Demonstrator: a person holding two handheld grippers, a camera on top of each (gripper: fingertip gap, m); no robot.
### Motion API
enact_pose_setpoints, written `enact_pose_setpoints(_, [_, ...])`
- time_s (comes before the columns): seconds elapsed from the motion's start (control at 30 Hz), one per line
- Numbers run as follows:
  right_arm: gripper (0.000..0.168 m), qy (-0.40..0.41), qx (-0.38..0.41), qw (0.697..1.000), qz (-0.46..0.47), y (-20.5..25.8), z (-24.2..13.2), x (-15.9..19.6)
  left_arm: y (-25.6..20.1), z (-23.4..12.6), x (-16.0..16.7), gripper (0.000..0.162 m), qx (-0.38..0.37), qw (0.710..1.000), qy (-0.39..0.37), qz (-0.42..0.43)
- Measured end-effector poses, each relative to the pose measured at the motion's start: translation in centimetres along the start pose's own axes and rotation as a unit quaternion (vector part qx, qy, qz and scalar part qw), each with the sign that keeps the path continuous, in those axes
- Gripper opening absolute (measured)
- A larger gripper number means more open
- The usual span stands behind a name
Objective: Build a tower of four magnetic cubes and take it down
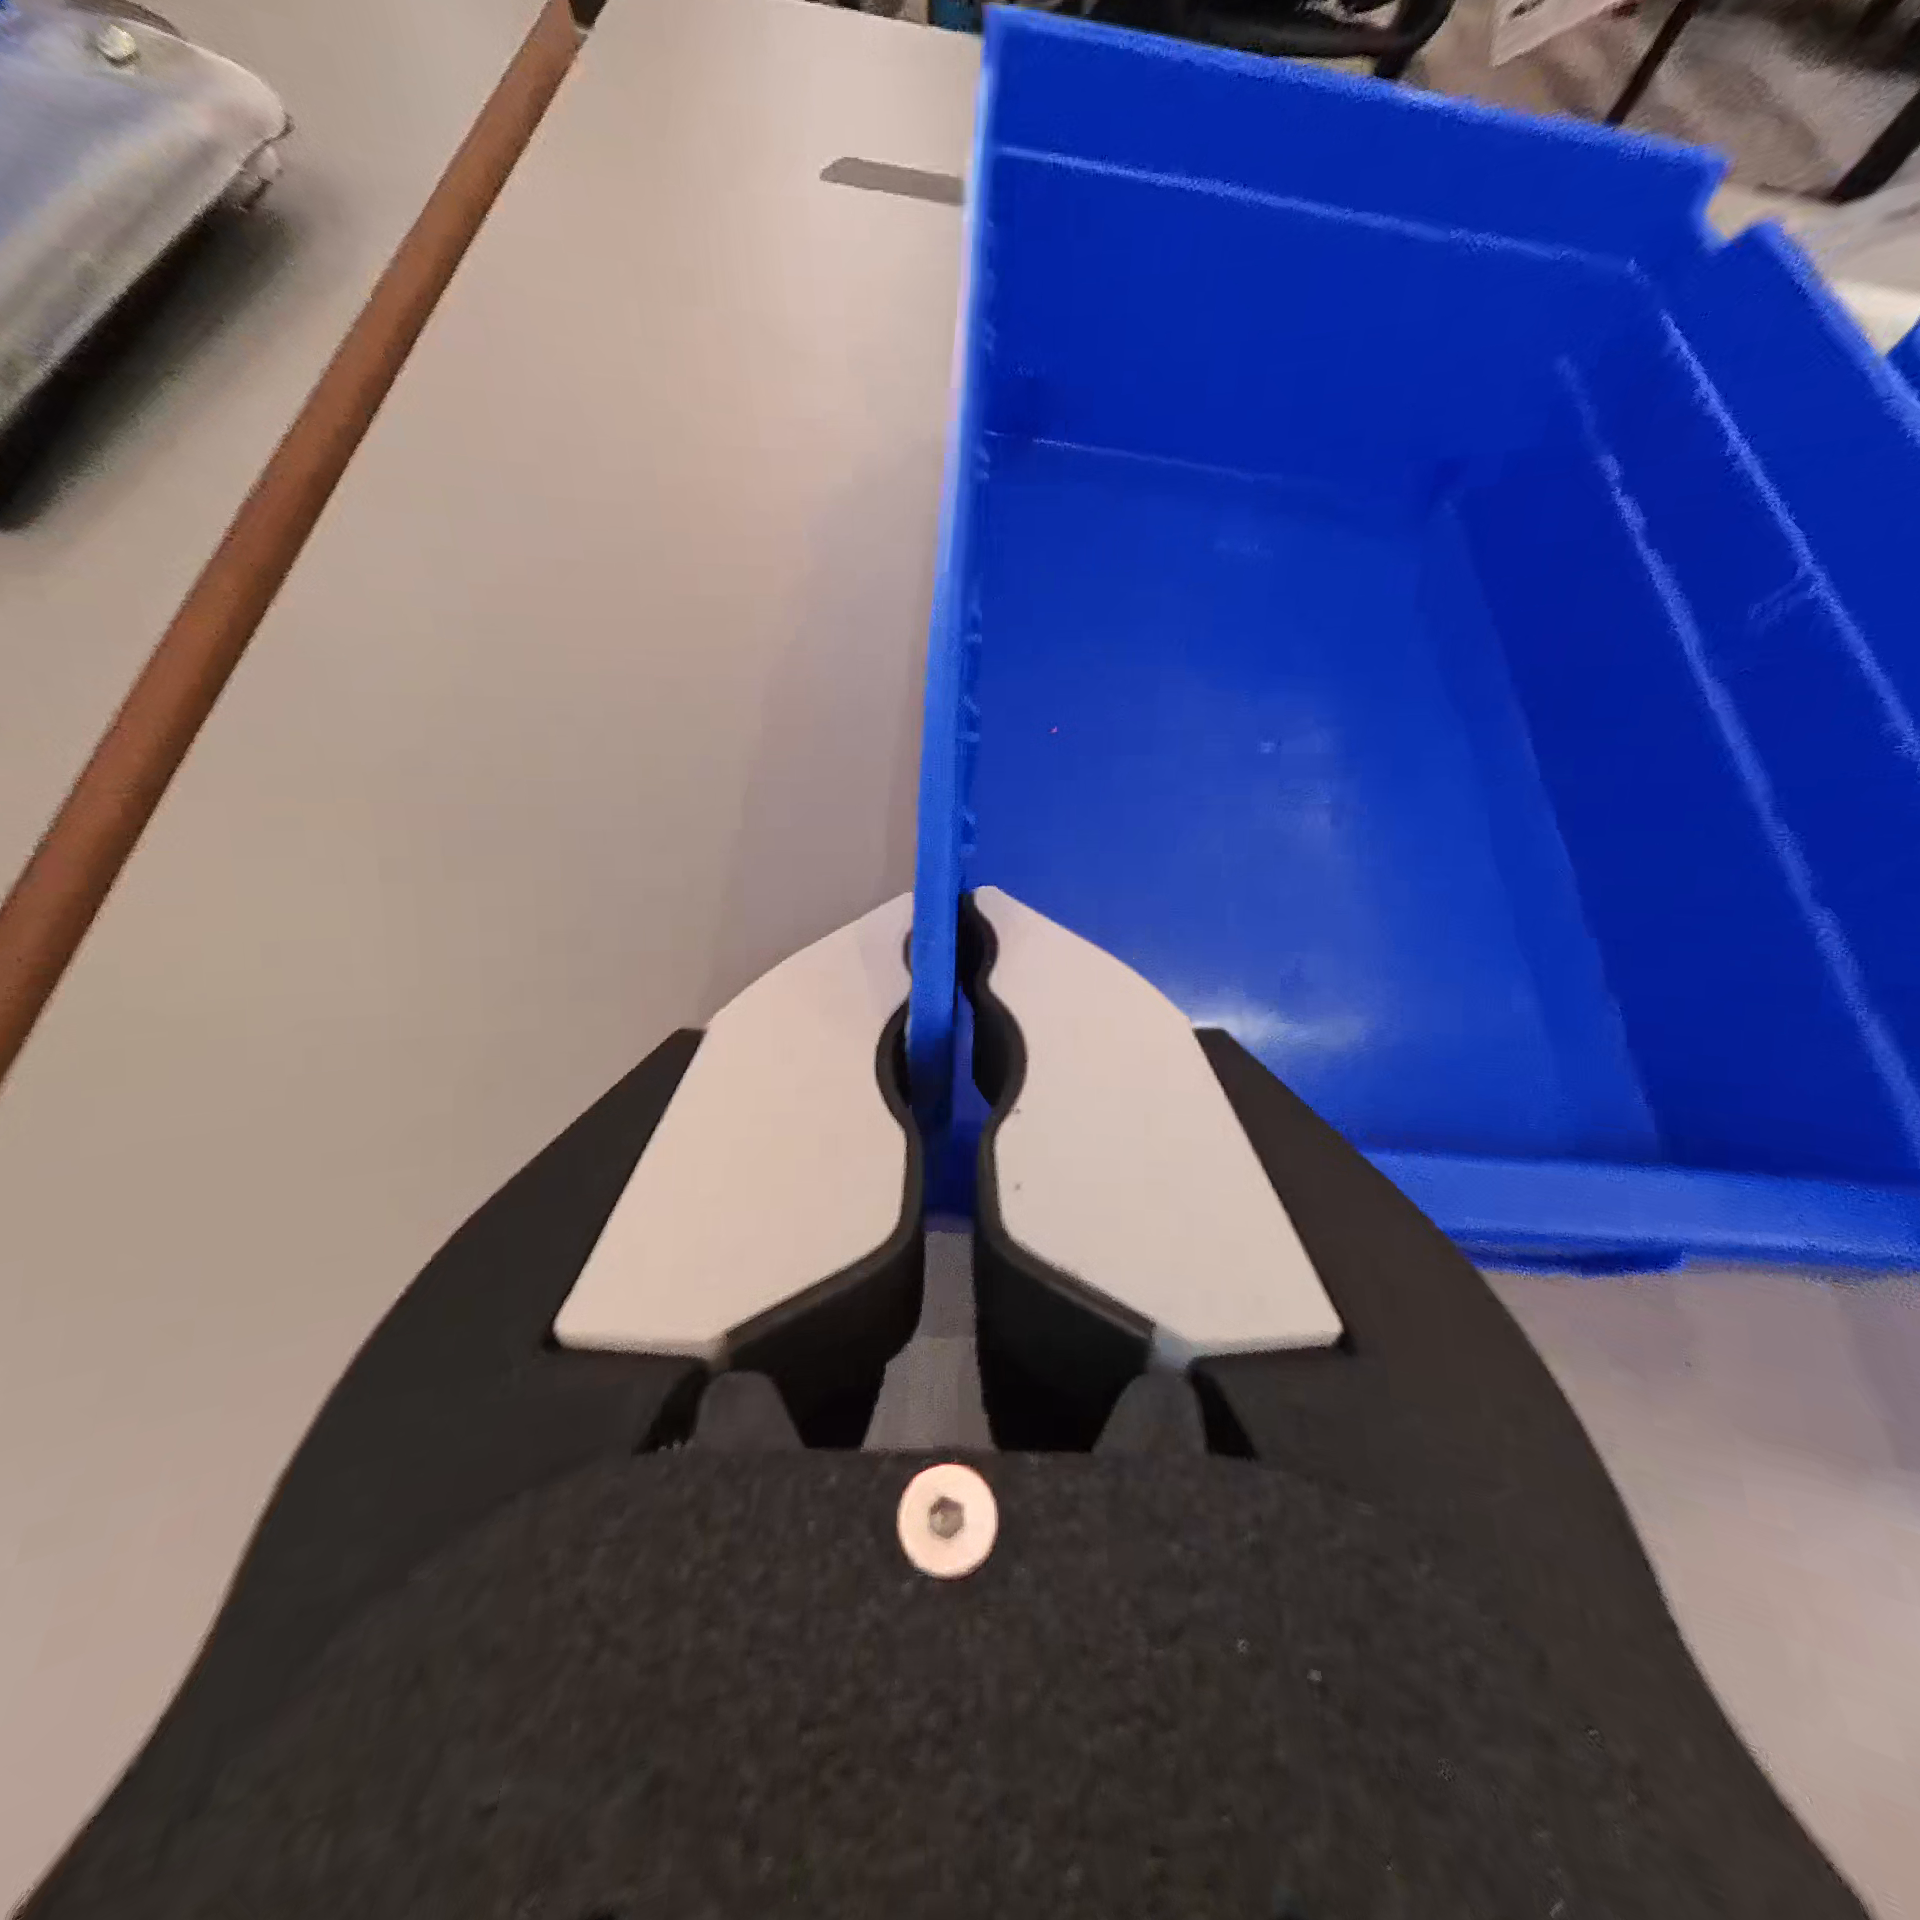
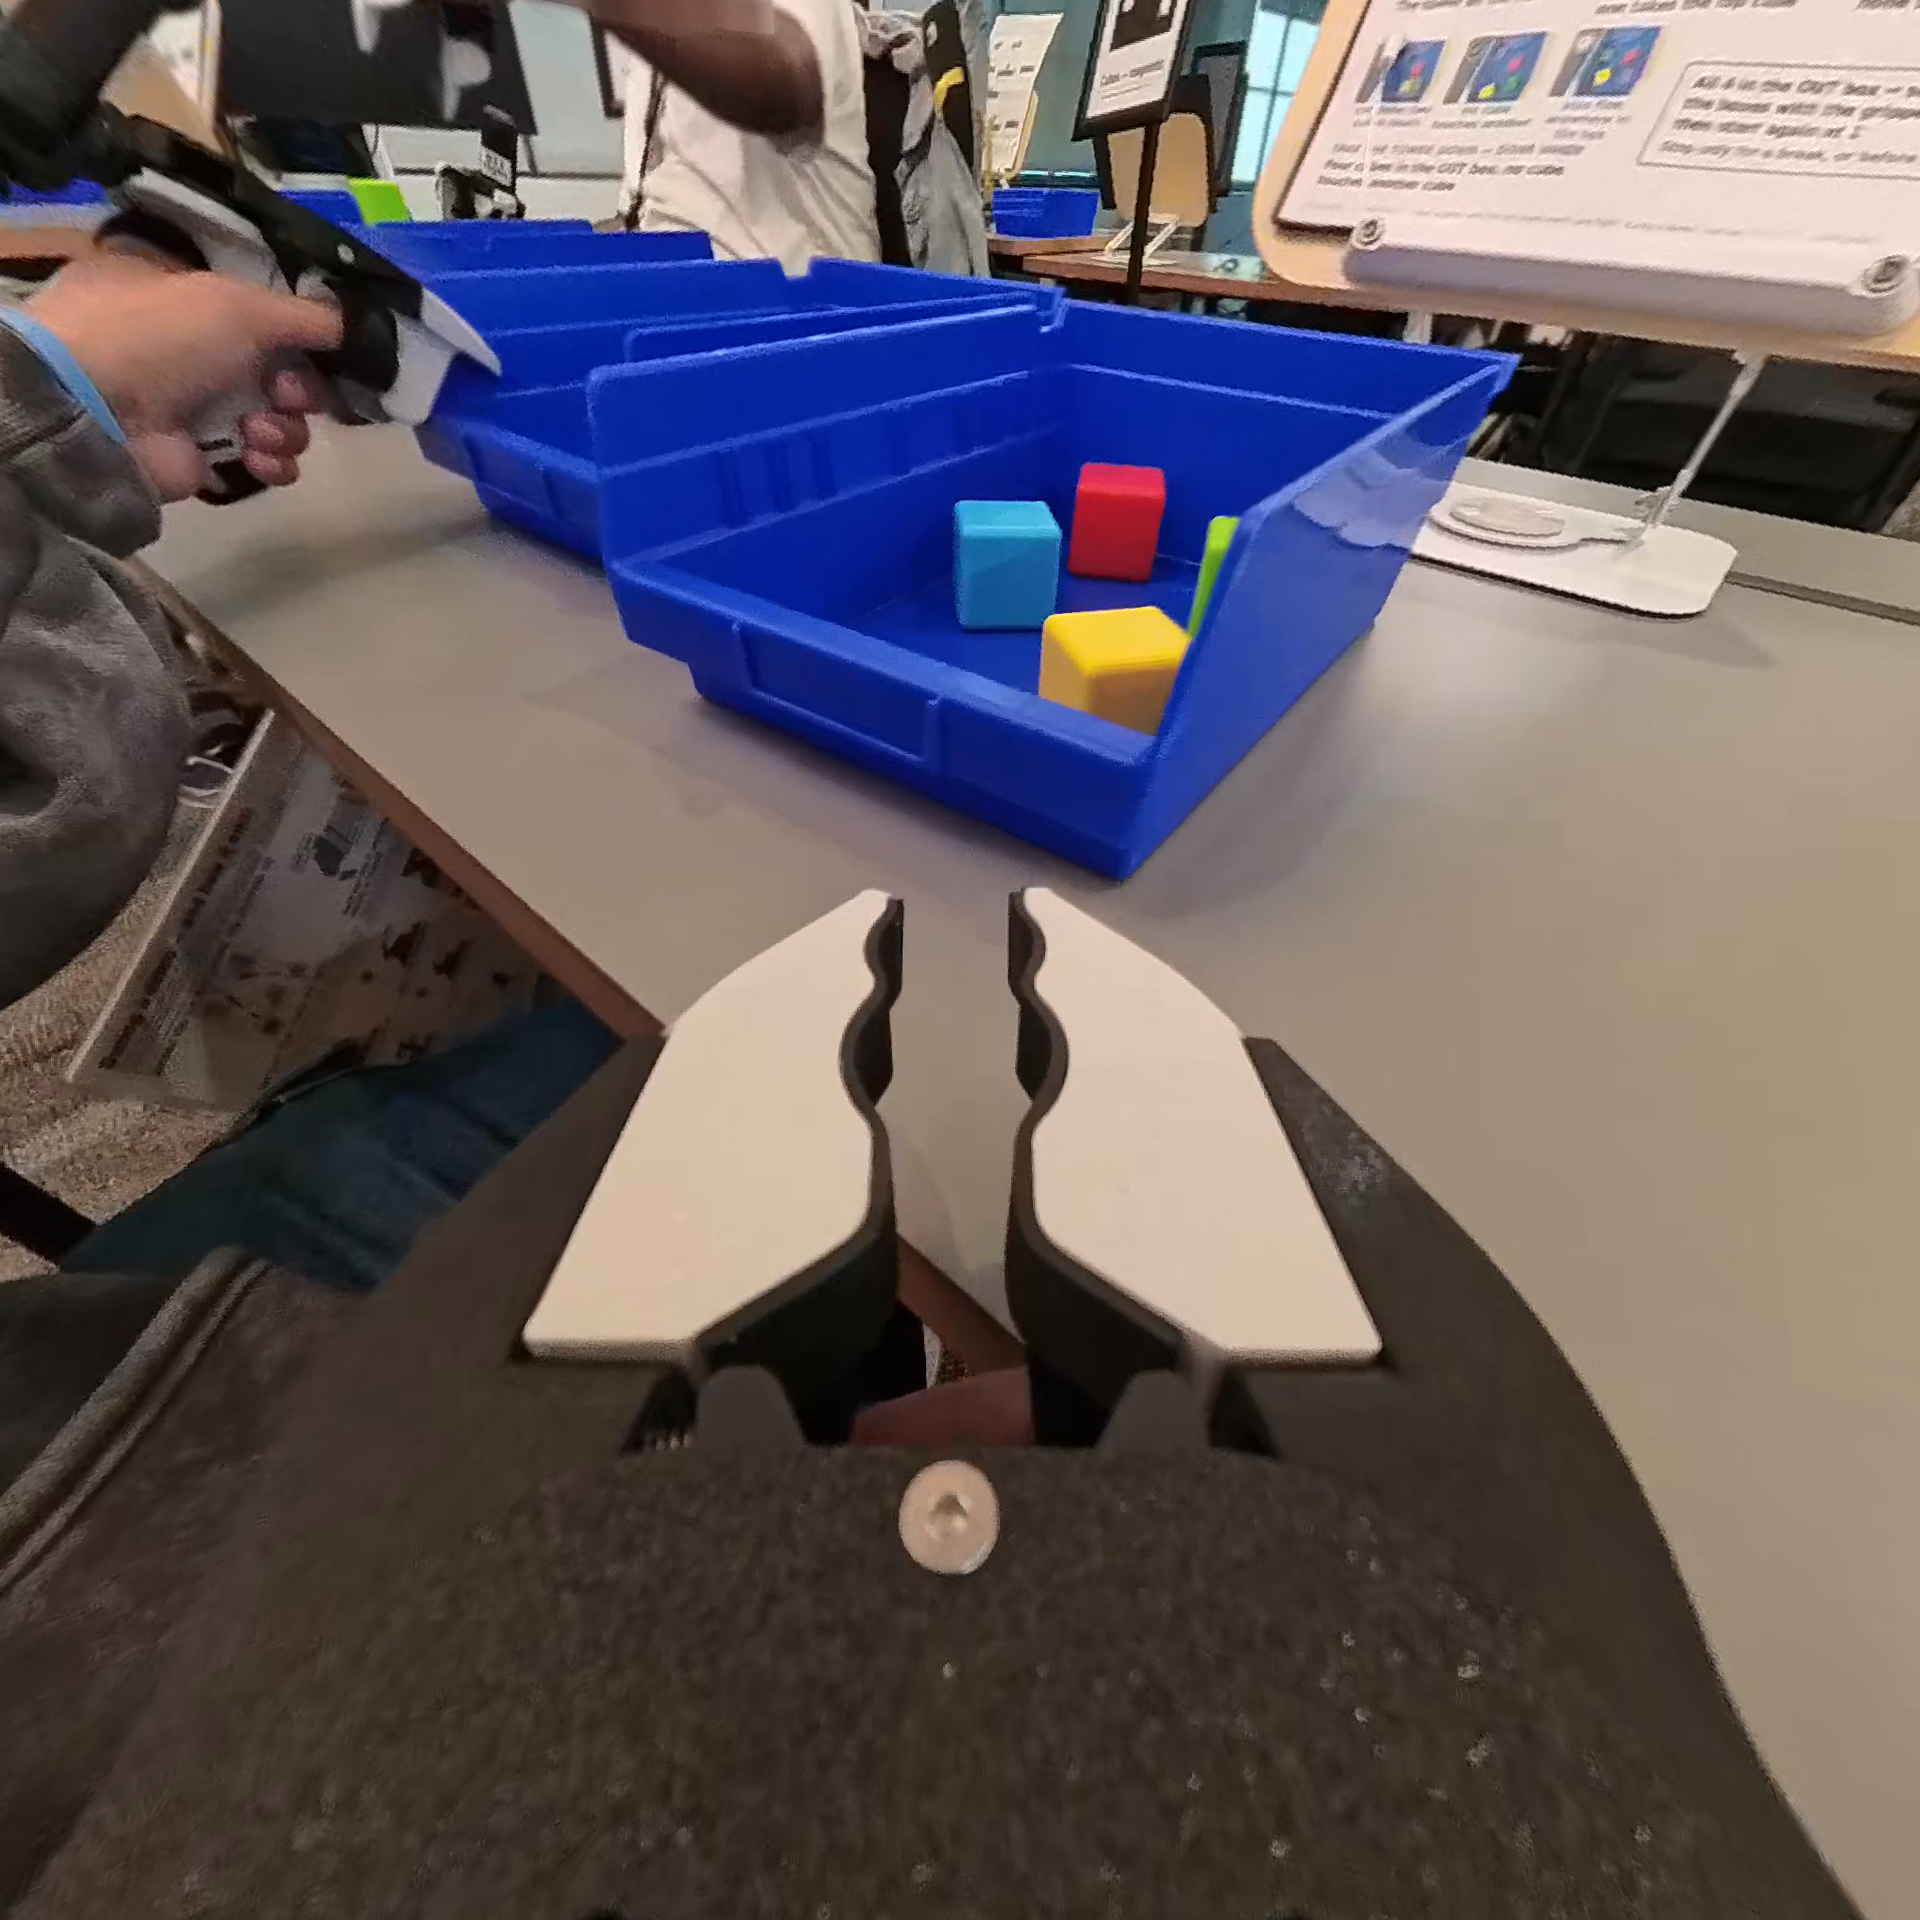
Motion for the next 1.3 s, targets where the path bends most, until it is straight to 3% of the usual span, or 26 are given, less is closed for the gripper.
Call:
enact_pose_setpoints(0.17, [0.021, 0.012, -0.009, 1.0, 0.005, 2.2, 1.4, 0.2, -1.3, -4.7, 3.1, 0.002, -0.056, 0.998, -0.005, -0.016])
enact_pose_setpoints(0.23, [0.029, 0.023, -0.009, 0.999, 0.022, 3.3, 2.8, 0.1, -1.4, -7.0, 4.5, 0.002, -0.08, 0.996, -0.012, -0.04])
enact_pose_setpoints(0.47, [0.049, 0.035, -0.084, 0.995, 0.032, 11.9, 9.1, -3.2, -3.7, -13.4, 8.8, 0.003, -0.117, 0.99, -0.046, -0.071])
enact_pose_setpoints(0.6, [0.054, 0.025, -0.056, 0.998, 0.012, 15.0, 13.2, -5.2, -3.8, -15.2, 10.0, 0.003, -0.122, 0.987, -0.053, -0.087])
enact_pose_setpoints(0.73, [0.047, 0.03, -0.061, 0.997, 0.032, 16.7, 16.4, -6.1, -4.1, -16.1, 10.7, 0.004, -0.119, 0.987, -0.067, -0.089])
enact_pose_setpoints(0.87, [0.018, 0.039, -0.035, 0.998, 0.036, 16.8, 18.3, -6.0, -4.6, -17.0, 11.3, 0.004, -0.12, 0.986, -0.084, -0.081])
enact_pose_setpoints(0.93, [0.016, 0.052, -0.03, 0.997, 0.044, 16.9, 18.9, -5.6, -4.9, -17.5, 11.6, 0.004, -0.133, 0.984, -0.098, -0.069])
enact_pose_setpoints(1.03, [0.006, 0.053, -0.006, 0.997, 0.049, 16.7, 18.7, -6.1, -5.5, -18.9, 10.8, 0.003, -0.165, 0.976, -0.139, -0.037])
enact_pose_setpoints(1.1, [0.006, 0.007, 0.002, 0.998, 0.056, 16.6, 17.7, -7.5, -6.4, -20.3, 9.1, 0.003, -0.181, 0.966, -0.184, -0.009])
enact_pose_setpoints(1.3, [0.006, -0.143, 0.053, 0.988, 0.036, 13.1, 12.3, -15.2, -11.7, -24.4, 1.6, 0.002, -0.166, 0.934, -0.314, 0.042])
Point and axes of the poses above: each gripper's, where its closed fingertips meet, z out along the fingers, x out of its underside, y = z × x across the jaws, the point moved 4 cm from there along -z, back along the fingers, and after that the axes turned 1 degree about z, right-handed, at the moved point
